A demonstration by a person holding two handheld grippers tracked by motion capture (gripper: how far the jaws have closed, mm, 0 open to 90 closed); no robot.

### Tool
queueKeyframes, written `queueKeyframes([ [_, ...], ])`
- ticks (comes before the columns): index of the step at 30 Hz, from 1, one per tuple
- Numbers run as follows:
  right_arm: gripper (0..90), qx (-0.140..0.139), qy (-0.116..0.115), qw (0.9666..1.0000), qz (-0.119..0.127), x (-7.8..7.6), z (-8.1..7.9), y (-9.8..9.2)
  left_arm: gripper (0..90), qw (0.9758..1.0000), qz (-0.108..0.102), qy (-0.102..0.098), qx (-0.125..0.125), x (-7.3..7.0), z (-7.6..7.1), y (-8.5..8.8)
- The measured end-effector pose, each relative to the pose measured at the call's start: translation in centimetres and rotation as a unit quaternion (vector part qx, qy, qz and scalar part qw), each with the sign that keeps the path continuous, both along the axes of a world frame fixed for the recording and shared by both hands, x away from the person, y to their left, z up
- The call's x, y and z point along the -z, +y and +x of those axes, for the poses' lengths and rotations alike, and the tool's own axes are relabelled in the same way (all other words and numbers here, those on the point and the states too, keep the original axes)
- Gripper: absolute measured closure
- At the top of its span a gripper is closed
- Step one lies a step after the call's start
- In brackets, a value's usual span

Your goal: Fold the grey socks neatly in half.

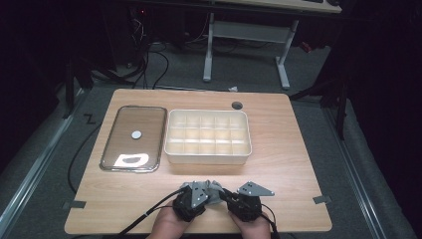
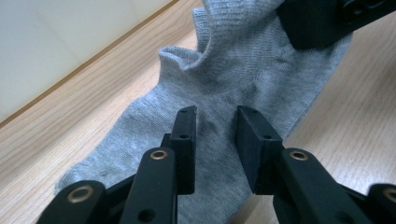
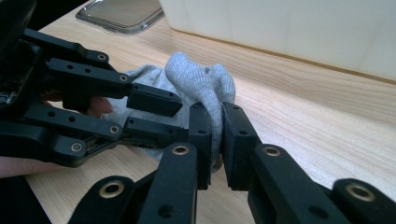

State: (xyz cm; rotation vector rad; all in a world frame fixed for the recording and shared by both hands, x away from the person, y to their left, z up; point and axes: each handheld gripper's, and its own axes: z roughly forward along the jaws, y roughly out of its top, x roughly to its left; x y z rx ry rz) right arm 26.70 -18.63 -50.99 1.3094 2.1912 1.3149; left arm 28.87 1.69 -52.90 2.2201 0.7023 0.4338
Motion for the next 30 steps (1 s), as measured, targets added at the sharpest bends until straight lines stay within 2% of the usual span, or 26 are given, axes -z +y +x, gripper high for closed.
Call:
queueKeyframes([
  [11, 84.2, -0.003, -0.011, 0.9999, -0.002, -0.6, -0.4, 0.0, 66.4, 0.9999, 0.010, 0.001, 0.004, -0.5, -0.1, -0.7],
  [12, 84.1, -0.002, -0.012, 0.9999, -0.001, -0.6, -0.4, 0.0, 64.9, 1.0000, 0.004, 0.000, 0.001, -0.8, 0.0, -0.4],
  [15, 84.1, 0.006, -0.013, 0.9999, 0.003, -0.8, -0.4, -0.3, 60.1, 0.9993, -0.030, -0.010, -0.017, -1.7, 0.1, 1.3],
  [17, 84.1, 0.010, -0.013, 0.9999, 0.001, -0.8, -0.3, -0.5, 57.1, 0.9981, -0.050, -0.001, -0.036, -2.0, 0.4, 3.0],
  [22, 84.0, 0.012, -0.004, 0.9999, -0.009, -0.5, -0.1, -0.4, 51.5, 0.9940, -0.079, 0.045, -0.061, -1.1, 0.9, 5.8],
  [25, 84.0, 0.014, -0.003, 0.9997, -0.018, -0.7, 0.2, -0.3, 48.0, 0.9898, -0.096, 0.080, -0.068, -0.3, 1.5, 6.8],
  [27, 83.9, 0.016, -0.004, 0.9994, -0.031, -1.0, 0.2, -0.3, 48.0, 0.9855, -0.114, 0.103, -0.072, -0.1, 1.8, 7.5],
  [30, 83.9, 0.022, -0.001, 0.9986, -0.048, -1.4, 0.3, -0.1, 50.1, 0.9773, -0.142, 0.137, -0.077, 0.1, 2.2, 8.3],
])
